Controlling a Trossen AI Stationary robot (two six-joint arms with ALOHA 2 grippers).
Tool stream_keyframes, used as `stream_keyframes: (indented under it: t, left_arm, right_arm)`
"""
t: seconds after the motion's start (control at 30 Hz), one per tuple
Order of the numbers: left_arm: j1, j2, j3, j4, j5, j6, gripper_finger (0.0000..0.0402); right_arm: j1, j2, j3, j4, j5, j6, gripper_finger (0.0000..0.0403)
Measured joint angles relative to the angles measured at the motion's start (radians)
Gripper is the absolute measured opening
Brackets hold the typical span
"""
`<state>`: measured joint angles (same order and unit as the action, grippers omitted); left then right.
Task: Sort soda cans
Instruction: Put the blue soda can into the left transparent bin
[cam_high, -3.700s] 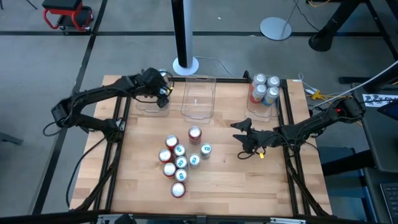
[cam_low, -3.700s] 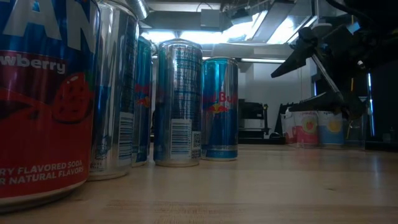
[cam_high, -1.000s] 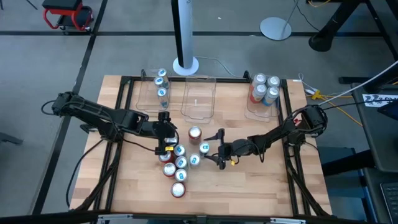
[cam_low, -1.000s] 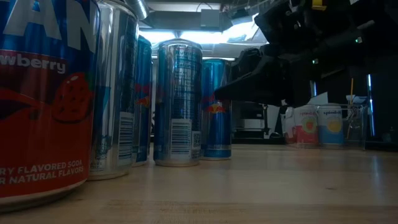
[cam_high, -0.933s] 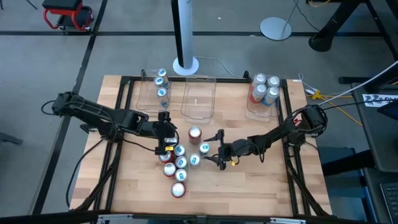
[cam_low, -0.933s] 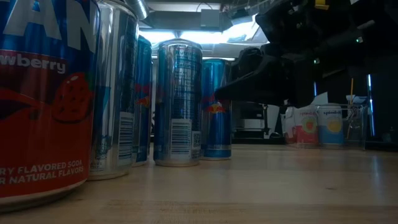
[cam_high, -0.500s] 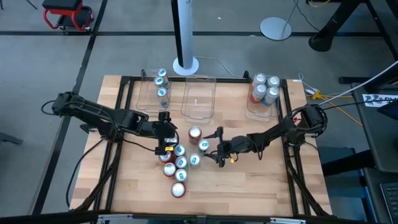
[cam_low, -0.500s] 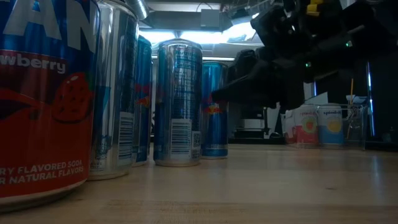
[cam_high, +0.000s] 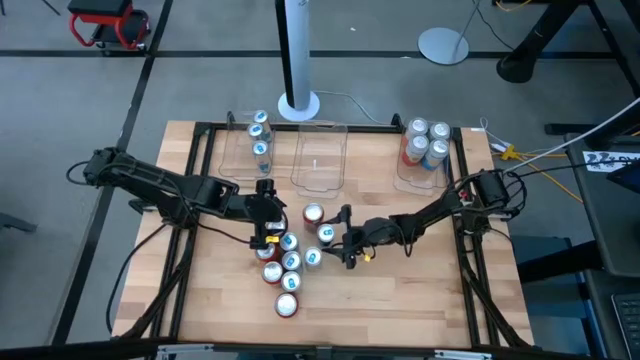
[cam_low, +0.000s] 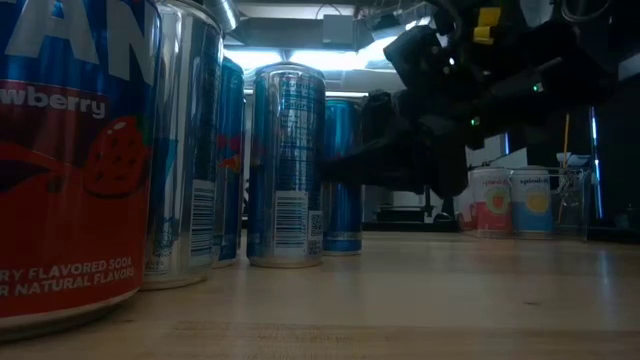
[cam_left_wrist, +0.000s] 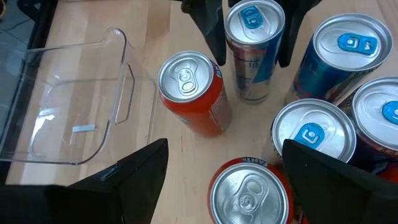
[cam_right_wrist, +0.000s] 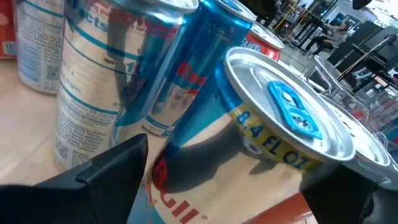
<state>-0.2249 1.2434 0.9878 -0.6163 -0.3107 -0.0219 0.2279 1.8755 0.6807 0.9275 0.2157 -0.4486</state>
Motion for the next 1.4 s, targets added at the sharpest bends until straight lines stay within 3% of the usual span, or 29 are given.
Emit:
stream_keyframes:
  t: [0.33,0.73,0.97,1.07,1.4]
  left_arm:
    - [0.000,0.000,0.000,0.000,0.000,-0.001,0.0304]
    - [0.000,0.000,0.000,0.005,0.000,-0.004,0.0304]
    - [0.000,0.001,0.000,0.049,0.000,0.014,0.0304]
    - [-0.008,0.001,-0.001,0.130,0.000,0.056,0.0304]
    - [-0.014,0.002,-0.122,0.642,0.009,0.234,0.0304]
  right_arm:
    - [0.001,-0.035,0.001,-0.072,0.008,-0.077,0.0240]
    - [0.001,-0.161,-0.004,-0.241,0.052,-0.143,0.0238]
    - [0.002,-0.298,-0.002,-0.318,0.048,-0.188,0.0237]
    - [0.001,-0.350,-0.002,-0.332,0.063,-0.214,0.0237]
    - [0.000,-0.397,-0.002,-0.260,0.123,-0.311,0.0236]
